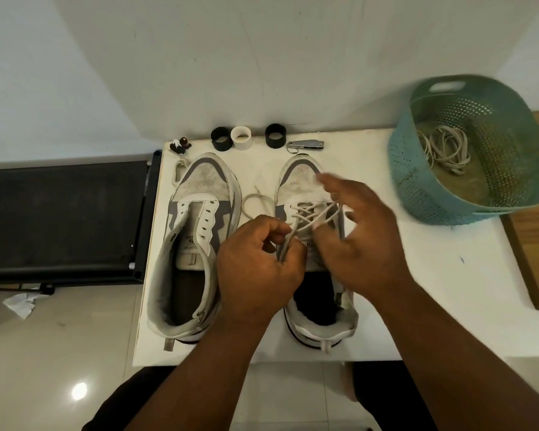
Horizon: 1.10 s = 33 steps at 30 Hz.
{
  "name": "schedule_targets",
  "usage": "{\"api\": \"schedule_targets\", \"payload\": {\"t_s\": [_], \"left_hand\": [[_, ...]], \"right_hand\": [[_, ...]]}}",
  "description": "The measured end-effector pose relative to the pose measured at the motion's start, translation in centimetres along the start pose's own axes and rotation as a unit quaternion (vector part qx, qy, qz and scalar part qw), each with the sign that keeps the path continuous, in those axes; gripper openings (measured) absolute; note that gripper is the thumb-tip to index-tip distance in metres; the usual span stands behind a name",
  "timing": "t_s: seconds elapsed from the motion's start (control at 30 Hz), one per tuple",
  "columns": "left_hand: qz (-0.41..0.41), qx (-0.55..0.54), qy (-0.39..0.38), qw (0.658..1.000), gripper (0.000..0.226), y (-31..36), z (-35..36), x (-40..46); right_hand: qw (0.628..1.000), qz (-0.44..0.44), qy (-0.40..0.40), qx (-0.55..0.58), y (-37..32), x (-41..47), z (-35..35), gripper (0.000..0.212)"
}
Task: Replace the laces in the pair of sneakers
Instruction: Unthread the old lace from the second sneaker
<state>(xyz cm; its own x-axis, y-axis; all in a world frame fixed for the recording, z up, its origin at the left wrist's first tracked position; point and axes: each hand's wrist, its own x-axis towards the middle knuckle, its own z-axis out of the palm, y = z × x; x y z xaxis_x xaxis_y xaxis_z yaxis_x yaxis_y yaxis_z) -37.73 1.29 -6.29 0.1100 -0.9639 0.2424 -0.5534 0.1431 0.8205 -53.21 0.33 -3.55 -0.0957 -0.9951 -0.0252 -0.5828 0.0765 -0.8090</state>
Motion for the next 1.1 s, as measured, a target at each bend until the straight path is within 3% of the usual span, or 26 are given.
{"api": "schedule_targets", "payload": {"t_s": [0.1,0.23,0.33,0.4,0.47,0.53,0.63,0.77,0.87,0.97,1.1], "left_hand": [[-0.036,-0.048,0.006,0.998,0.008,0.1,-0.1,0.0],[-0.053,-0.071,0.013,0.996,0.009,0.0,-0.2,0.1],[-0.051,-0.067,0.015,0.996,0.006,0.0,-0.1,0.1],[-0.050,-0.067,0.016,0.996,0.005,0.0,-0.1,0.1],[-0.050,-0.067,0.019,0.996,0.004,-0.1,-0.1,0.1],[-0.047,-0.066,0.020,0.997,0.004,-0.1,0.0,0.1],[-0.041,-0.072,0.026,0.996,0.004,0.1,0.1,0.1],[-0.034,-0.086,0.019,0.996,0.005,0.1,-0.1,0.1],[-0.032,-0.078,0.024,0.996,0.005,0.0,-0.1,0.2],[-0.040,-0.074,0.024,0.996,0.004,-0.2,0.1,0.1],[-0.046,-0.073,0.021,0.996,0.006,-0.4,0.3,0.1]], "right_hand": [[0.989,-0.050,-0.054,-0.132,0.0,-0.3,1.0,0.036],[0.983,-0.053,-0.018,-0.175,0.3,-0.1,1.1,0.028],[0.989,-0.034,0.088,-0.111,0.9,0.2,0.7,0.008],[0.985,0.047,0.167,-0.008,1.1,0.6,0.4,0.007],[0.973,0.119,0.186,0.061,1.1,1.0,0.0,0.006],[0.984,0.065,0.164,-0.001,0.8,0.7,-0.2,0.015],[0.991,-0.033,0.053,-0.119,-0.3,-0.3,0.3,0.035],[0.976,-0.028,-0.032,-0.212,-1.2,-0.8,1.5,0.019],[0.984,-0.055,0.050,-0.161,-0.6,-0.5,1.1,0.013],[0.984,0.022,0.158,-0.074,0.6,0.6,-0.8,0.008],[0.973,0.106,0.164,-0.123,3.0,1.5,-2.2,0.006]]}}
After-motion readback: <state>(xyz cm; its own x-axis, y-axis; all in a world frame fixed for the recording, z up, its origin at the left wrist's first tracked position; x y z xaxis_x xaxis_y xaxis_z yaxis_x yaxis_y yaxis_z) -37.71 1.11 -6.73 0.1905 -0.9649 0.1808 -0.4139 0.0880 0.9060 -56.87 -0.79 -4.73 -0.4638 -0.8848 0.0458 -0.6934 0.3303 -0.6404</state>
